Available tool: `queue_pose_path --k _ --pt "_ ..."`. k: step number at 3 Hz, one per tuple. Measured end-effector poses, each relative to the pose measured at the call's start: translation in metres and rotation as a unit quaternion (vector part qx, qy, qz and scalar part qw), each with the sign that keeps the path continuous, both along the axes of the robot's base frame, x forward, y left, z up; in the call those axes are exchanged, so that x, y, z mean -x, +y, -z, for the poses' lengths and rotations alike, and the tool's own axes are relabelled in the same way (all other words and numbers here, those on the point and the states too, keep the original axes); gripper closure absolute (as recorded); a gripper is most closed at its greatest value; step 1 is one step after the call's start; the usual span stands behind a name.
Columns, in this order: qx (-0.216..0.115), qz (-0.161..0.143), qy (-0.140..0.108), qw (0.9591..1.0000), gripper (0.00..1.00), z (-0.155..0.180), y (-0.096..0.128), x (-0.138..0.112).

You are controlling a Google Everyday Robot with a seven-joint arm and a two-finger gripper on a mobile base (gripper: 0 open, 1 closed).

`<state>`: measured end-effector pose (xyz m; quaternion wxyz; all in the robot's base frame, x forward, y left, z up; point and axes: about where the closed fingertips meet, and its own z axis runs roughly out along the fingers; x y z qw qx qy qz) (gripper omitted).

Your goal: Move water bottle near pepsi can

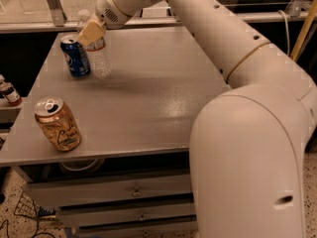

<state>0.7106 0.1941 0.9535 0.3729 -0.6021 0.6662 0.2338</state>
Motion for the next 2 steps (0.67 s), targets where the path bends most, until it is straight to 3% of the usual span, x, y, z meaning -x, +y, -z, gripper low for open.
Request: queue_pose_path --k 1,2 --pt "0.001 -0.002 0.002 1.0000 0.83 0.0025 0.0026 0.0007" --pt "0.001 -0.004 0.004 1.0000 0.59 0.0050 0.0053 0.0012"
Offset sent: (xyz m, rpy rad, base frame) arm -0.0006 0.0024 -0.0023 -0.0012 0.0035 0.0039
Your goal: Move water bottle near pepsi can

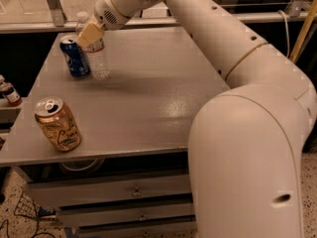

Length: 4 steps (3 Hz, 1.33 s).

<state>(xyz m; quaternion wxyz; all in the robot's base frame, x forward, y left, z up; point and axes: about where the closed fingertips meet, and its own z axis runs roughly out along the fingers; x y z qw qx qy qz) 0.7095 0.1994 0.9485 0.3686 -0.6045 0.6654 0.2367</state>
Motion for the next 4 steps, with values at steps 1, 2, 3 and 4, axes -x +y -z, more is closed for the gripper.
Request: queue_pose_path --k 1,2,3,4 --pt "0.001 -0.003 0.002 1.0000 0.28 0.003 0.004 0.001" --pt "0.001 -0.004 0.004 1.0000 0.05 0.005 0.006 0.001" --pt "0.002 -0.005 0.004 1.0000 0.00 0.006 0.007 0.002" --pt "0.023 0.014 -0.018 0.9995 0.00 -0.016 -0.040 0.009"
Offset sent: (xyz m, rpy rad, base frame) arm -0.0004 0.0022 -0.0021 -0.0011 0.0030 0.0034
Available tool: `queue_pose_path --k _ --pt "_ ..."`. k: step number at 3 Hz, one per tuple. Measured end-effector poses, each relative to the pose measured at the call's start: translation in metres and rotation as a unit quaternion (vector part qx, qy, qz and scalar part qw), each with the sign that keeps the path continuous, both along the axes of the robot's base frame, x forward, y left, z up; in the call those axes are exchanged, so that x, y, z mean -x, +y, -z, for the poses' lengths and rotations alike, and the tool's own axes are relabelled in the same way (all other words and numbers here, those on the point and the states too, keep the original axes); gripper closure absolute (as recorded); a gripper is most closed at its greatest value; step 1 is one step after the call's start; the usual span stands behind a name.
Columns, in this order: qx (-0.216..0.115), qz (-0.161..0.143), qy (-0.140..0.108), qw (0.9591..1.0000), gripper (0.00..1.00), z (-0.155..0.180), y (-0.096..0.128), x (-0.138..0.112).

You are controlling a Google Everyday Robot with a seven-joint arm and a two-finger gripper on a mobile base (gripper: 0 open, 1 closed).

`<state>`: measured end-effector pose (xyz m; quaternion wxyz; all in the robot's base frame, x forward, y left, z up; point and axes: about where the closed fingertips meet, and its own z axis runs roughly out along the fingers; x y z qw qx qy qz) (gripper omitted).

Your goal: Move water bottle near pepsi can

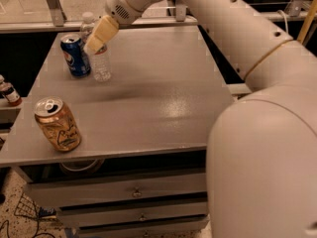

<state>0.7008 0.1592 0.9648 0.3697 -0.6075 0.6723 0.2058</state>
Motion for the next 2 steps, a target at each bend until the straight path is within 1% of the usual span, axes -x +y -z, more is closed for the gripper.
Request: queue_pose_path --k 1,2 --pt "0.012 0.023 -0.014 0.9996 0.00 -0.017 -0.050 0.006" --pt "-0.008 0.056 -0.007 0.9984 0.00 -0.019 -0.105 0.010"
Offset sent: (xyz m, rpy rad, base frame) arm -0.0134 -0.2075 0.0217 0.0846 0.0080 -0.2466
